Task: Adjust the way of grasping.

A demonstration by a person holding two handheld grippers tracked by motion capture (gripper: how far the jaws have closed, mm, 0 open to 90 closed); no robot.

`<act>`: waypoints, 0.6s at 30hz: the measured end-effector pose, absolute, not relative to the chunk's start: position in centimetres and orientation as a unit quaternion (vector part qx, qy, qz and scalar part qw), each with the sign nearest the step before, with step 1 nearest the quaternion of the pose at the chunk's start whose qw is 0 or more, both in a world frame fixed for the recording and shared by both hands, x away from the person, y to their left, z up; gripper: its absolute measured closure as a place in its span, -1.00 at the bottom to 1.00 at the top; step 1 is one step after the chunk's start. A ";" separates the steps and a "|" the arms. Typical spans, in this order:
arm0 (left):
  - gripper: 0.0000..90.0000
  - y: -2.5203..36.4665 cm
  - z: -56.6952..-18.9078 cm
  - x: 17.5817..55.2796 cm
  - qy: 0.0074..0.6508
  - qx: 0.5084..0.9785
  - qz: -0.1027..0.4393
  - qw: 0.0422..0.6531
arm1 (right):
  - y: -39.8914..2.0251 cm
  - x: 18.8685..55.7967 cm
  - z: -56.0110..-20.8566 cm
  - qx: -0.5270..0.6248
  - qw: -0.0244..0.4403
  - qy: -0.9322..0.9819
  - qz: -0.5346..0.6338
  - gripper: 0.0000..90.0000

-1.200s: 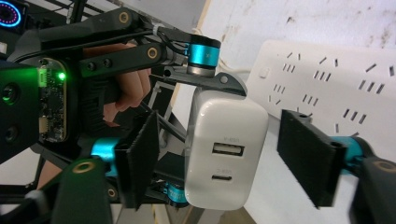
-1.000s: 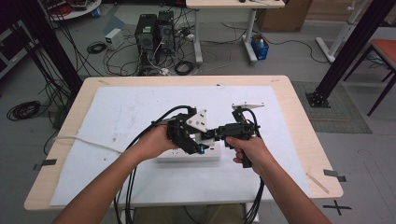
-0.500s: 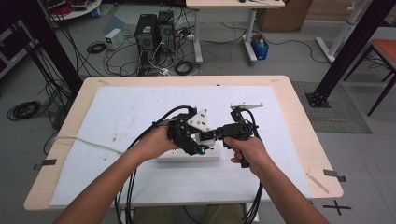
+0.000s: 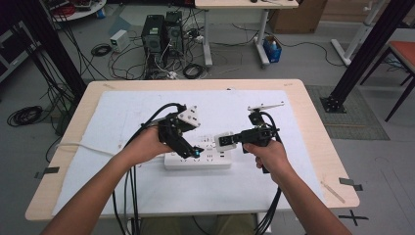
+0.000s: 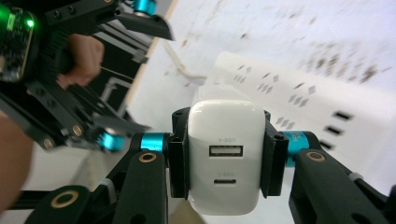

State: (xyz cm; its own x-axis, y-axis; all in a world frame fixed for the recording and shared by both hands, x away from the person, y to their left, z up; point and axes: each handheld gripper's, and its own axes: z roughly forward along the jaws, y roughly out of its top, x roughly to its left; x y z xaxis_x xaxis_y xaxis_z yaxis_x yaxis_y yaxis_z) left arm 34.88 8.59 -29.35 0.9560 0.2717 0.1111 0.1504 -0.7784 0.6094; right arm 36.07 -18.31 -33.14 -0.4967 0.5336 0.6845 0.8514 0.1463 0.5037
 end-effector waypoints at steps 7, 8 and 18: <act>-0.54 12.1 -29.3 35.5 0.170 0.945 0.069 0.269 | -20.0 36.5 -31.6 -0.469 0.124 -0.764 -0.426 0.38; -0.54 12.6 -29.2 35.6 0.181 0.945 0.067 0.265 | -20.1 36.5 -31.4 -0.467 0.116 -0.769 -0.420 0.38; -0.54 16.6 -28.3 35.8 0.210 0.949 0.080 0.221 | -20.9 36.3 -29.0 -0.423 0.010 -0.837 -0.347 0.38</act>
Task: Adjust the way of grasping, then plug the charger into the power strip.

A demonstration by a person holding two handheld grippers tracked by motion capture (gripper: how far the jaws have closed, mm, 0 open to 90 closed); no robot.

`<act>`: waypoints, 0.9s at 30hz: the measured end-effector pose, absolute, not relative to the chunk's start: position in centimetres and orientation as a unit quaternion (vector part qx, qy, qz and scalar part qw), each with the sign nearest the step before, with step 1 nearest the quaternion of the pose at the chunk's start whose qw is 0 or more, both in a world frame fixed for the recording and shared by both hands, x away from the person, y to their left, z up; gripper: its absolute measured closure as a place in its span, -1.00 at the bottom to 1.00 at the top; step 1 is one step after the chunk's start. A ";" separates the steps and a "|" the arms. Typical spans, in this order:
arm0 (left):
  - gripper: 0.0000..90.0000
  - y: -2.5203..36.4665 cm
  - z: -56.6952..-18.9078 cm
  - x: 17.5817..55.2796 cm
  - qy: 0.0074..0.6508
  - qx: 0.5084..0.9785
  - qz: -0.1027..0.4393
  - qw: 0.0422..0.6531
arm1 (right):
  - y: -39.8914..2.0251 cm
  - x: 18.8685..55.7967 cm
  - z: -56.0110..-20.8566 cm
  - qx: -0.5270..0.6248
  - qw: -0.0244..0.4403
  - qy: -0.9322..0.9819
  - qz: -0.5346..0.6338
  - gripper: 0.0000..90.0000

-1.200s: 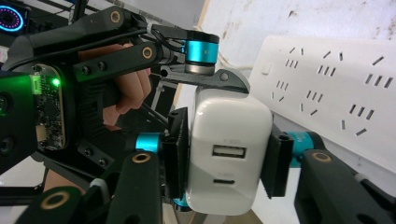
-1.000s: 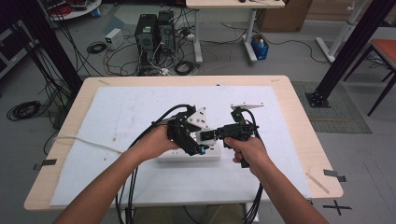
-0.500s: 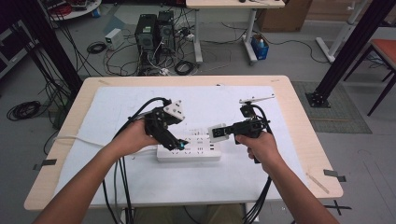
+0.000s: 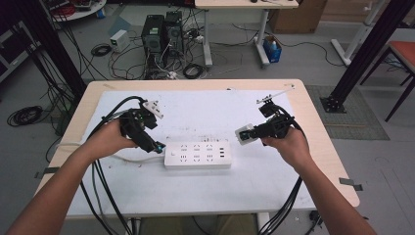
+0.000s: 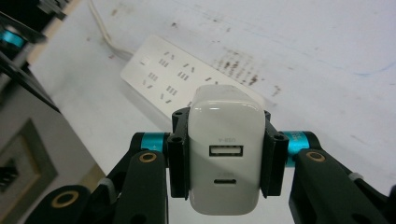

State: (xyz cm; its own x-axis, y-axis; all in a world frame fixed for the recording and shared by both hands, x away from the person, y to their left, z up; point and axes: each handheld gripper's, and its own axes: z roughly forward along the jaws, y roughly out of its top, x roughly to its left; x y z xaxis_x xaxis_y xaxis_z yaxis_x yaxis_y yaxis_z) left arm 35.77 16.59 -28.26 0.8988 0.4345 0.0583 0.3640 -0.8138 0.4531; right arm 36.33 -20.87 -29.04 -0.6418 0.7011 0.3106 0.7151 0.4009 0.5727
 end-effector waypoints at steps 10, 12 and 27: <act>-0.54 19.7 -28.5 35.3 0.229 0.949 0.085 0.201 | -21.0 35.6 -27.5 -0.377 -0.043 -0.872 -0.308 0.38; -0.54 20.0 -28.7 35.3 0.234 0.947 0.083 0.203 | -21.0 35.5 -27.5 -0.369 -0.051 -0.879 -0.299 0.38; -0.54 20.8 -28.6 34.9 0.233 0.952 0.086 0.180 | -20.6 35.6 -27.5 -0.348 -0.055 -0.892 -0.285 0.38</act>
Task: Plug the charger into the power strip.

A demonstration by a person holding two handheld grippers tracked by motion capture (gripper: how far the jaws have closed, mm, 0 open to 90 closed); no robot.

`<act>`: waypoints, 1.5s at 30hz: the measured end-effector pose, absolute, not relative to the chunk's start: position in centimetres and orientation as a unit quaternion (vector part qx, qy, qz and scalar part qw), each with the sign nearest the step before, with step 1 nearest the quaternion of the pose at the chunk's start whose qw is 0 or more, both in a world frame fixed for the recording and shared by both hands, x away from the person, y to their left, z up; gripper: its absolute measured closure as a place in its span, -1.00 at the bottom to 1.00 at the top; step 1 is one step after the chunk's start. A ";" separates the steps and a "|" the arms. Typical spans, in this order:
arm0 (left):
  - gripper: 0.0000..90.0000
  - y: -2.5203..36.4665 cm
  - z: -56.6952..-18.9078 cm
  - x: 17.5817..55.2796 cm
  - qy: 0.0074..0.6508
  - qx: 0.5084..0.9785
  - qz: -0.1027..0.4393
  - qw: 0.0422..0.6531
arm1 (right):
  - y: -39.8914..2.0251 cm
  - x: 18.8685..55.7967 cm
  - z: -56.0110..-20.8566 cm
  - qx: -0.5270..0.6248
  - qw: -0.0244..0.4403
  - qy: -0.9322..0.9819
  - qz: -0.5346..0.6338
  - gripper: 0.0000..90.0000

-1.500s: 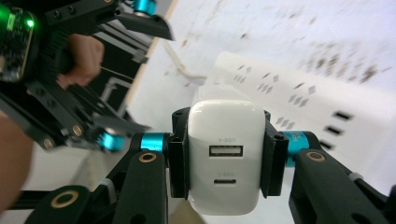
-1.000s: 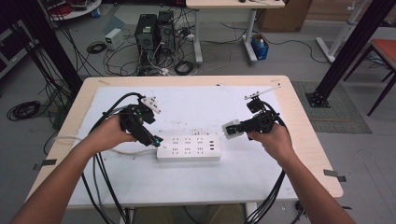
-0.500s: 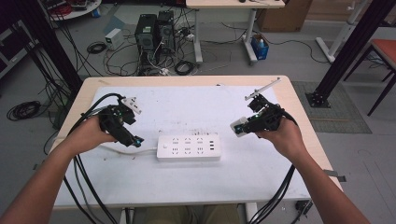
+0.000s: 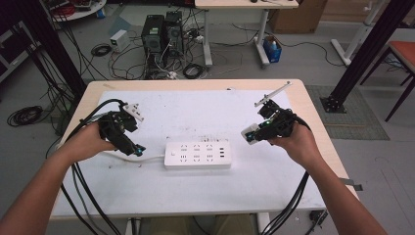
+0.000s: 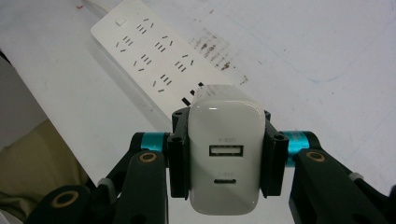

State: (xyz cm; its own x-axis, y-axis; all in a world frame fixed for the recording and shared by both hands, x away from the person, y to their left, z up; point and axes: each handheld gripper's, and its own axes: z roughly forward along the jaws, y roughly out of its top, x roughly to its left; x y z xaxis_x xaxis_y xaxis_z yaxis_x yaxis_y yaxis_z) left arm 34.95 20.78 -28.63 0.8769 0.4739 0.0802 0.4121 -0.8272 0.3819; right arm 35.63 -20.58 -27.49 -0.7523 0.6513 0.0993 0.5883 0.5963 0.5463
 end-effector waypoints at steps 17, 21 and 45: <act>-0.54 22.0 -28.8 34.8 0.208 0.958 0.111 0.165 | -16.2 37.5 -26.7 0.237 0.067 0.936 0.253 0.38; -0.54 22.2 -29.8 35.2 0.216 0.958 0.092 0.163 | -14.2 38.4 -27.7 0.204 0.066 0.952 0.221 0.38; -0.54 22.3 -30.7 36.6 0.206 0.965 0.075 0.146 | -5.7 41.4 -34.7 0.058 0.040 0.994 0.089 0.38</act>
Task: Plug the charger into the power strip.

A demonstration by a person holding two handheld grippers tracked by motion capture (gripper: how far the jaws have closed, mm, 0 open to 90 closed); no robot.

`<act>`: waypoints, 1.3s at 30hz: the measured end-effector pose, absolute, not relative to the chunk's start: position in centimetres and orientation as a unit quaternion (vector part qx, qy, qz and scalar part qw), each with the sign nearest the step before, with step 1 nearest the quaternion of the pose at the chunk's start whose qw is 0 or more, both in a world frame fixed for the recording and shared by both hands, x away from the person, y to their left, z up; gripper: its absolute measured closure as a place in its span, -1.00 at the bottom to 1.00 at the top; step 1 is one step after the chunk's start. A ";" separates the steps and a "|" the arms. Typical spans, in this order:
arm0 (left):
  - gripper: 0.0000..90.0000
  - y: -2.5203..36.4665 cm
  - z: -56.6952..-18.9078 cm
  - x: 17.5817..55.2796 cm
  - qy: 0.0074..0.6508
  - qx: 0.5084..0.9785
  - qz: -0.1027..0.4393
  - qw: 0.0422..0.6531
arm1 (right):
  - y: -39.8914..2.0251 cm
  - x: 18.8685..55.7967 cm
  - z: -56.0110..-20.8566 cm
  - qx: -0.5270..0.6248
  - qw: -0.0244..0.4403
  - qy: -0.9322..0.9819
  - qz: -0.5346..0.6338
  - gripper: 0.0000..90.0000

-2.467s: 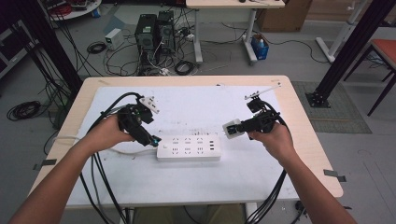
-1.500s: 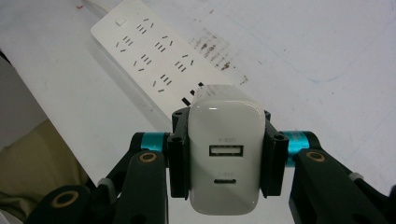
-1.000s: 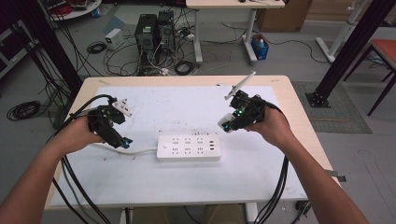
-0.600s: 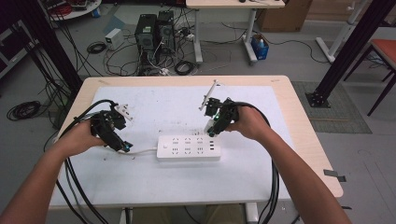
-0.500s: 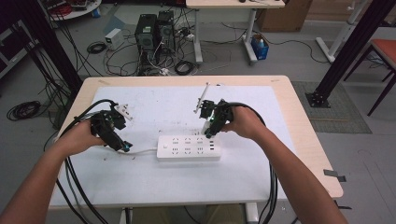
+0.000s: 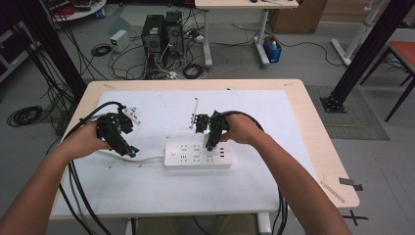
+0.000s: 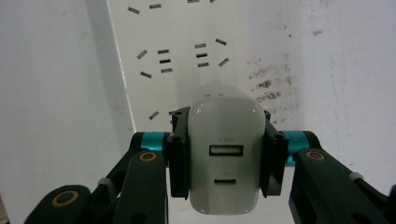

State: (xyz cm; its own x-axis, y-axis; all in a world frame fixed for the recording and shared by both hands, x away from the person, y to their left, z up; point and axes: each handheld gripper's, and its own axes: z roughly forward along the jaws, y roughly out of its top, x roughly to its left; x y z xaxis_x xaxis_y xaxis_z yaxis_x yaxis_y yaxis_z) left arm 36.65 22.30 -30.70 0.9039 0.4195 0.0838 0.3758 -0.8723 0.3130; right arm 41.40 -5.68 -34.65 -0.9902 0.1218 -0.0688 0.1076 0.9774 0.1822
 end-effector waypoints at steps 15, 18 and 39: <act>-0.54 22.2 -30.8 36.8 0.207 0.965 0.075 0.146 | -5.0 41.3 -35.5 0.021 0.037 0.996 0.072 0.39; -0.54 22.2 -30.8 36.9 0.209 0.964 0.075 0.150 | -4.6 41.4 -35.6 0.014 0.037 0.997 0.061 0.39; -0.54 22.1 -31.2 37.2 0.211 0.964 0.070 0.147 | -4.3 40.9 -36.5 -0.003 0.052 0.997 0.048 0.40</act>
